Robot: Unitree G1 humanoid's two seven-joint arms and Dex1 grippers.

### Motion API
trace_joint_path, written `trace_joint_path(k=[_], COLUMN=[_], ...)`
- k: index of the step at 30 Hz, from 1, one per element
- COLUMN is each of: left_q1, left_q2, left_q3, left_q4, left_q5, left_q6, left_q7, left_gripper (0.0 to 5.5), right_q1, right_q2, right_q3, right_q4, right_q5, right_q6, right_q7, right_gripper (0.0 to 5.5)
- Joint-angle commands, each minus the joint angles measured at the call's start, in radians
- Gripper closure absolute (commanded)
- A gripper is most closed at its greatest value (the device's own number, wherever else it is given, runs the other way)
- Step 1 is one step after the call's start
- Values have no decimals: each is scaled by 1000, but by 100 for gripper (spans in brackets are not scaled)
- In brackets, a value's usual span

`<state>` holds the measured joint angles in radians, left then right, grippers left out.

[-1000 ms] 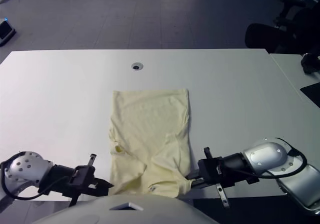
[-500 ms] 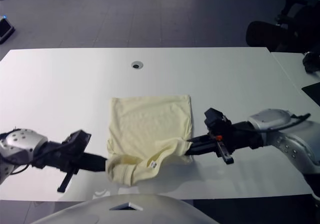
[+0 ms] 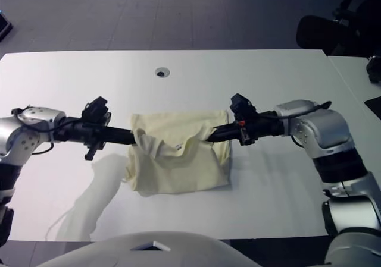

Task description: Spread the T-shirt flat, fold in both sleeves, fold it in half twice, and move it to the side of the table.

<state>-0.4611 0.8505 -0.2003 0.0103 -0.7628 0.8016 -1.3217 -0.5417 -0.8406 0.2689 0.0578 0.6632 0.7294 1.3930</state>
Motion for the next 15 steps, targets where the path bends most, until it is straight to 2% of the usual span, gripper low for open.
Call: trace_joint_path(k=[1, 8, 15], left_q1=[-94, -200, -260], left_q2=[-50, -176, -245], left_q3=[-24, -20, -22], left_q4=[141, 441, 665], left_q5=[92, 251, 378], left_q6=[-39, -169, -299], left_q7=[-28, 9, -17], left_gripper=[550, 550, 550], right_q1=[-105, -230, -272], right_q2=[71, 219, 279], right_q3=[12, 35, 24], right_q4=[141, 496, 783], right_q5=[-75, -256, -410], right_q6=[-44, -206, -365], right_q7=[29, 30, -7], right_gripper=[543, 543, 543])
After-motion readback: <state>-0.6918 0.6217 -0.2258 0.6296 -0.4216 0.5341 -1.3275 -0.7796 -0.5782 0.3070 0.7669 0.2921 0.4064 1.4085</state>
